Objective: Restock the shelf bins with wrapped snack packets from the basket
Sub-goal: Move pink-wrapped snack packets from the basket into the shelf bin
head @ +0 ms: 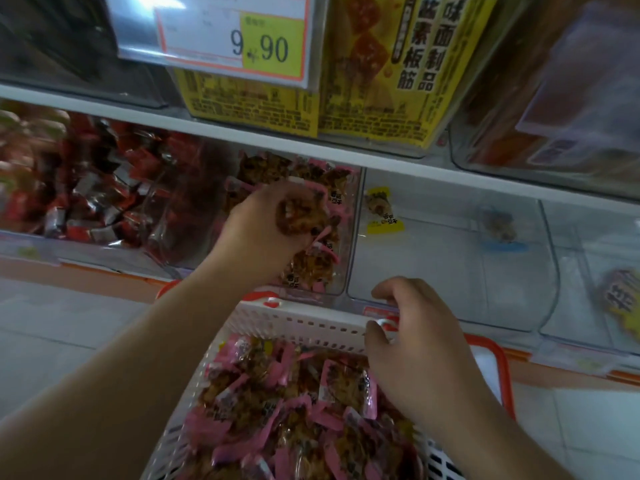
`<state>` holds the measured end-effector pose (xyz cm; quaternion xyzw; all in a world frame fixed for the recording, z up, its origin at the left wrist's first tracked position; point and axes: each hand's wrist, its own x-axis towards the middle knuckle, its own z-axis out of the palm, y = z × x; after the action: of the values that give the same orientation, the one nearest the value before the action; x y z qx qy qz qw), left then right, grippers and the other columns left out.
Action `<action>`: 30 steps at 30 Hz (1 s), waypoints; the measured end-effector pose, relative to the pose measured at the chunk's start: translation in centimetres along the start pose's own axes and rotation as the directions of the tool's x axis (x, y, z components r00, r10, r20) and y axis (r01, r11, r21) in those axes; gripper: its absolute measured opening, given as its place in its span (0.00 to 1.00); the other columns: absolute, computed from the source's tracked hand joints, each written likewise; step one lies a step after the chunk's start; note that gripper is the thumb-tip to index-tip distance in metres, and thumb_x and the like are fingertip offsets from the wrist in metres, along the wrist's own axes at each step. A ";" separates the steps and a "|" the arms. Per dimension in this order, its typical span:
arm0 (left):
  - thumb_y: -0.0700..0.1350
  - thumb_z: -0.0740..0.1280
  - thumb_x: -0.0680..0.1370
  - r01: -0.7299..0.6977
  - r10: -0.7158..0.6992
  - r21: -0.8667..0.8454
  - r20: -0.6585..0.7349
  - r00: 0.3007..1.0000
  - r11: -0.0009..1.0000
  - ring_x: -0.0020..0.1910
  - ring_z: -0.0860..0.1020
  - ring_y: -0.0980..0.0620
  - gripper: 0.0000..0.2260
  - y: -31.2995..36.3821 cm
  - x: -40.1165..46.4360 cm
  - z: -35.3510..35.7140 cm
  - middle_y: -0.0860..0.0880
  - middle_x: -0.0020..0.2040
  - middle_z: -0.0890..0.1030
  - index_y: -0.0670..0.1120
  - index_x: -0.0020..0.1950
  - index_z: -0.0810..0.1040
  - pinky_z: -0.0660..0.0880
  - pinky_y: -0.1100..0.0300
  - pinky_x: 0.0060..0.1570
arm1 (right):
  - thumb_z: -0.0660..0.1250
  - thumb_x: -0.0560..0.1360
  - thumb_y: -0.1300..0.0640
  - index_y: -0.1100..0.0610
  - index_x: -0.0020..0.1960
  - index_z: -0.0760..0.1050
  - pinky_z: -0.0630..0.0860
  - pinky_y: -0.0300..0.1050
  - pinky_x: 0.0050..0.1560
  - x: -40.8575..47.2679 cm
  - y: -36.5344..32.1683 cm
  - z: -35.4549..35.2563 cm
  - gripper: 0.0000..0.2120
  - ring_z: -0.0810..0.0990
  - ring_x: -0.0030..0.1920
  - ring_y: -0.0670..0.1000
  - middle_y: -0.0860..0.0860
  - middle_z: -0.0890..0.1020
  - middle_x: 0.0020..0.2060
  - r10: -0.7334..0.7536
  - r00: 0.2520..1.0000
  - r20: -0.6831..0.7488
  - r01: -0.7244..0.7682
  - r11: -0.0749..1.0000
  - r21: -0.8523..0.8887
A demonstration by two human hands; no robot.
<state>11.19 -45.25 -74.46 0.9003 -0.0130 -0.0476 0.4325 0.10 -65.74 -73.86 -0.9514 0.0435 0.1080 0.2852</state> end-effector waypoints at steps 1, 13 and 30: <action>0.43 0.78 0.73 -0.024 0.024 0.019 0.033 0.999 1.000 0.51 0.79 0.62 0.22 -0.3 1.3 0.5 0.66 0.51 0.79 0.62 0.61 0.78 0.69 0.79 0.44 | 0.70 0.82 0.53 0.47 0.73 0.70 0.63 0.28 0.57 0.0 0.0 -0.1 0.21 0.70 0.65 0.41 0.41 0.71 0.64 -0.007 1.000 0.016 0.008 1.000 -0.008; 0.53 0.77 0.74 -0.173 0.141 0.533 0.100 0.985 0.828 0.70 0.62 0.41 0.32 -4.4 7.0 5.3 0.51 0.73 0.65 0.63 0.75 0.69 0.61 0.43 0.70 | 0.65 0.84 0.50 0.44 0.72 0.66 0.69 0.37 0.68 0.8 -0.6 -0.7 0.18 0.68 0.65 0.42 0.37 0.64 0.58 -0.021 0.997 0.072 0.022 1.000 -0.012; 0.45 0.71 0.80 -0.209 0.229 0.327 -0.024 0.973 0.922 0.69 0.69 0.43 0.23 -3.1 -0.3 0.0 0.54 0.73 0.72 0.60 0.74 0.75 0.69 0.44 0.68 | 0.69 0.81 0.57 0.49 0.66 0.74 0.68 0.29 0.52 0.6 0.0 0.0 0.14 0.72 0.60 0.42 0.42 0.73 0.59 -0.060 0.998 -0.029 0.059 0.998 -0.014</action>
<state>10.85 -43.31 -76.88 0.9527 -0.1076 0.0317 0.2824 0.71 -65.75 -73.95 -0.9556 0.0186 0.0857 0.2812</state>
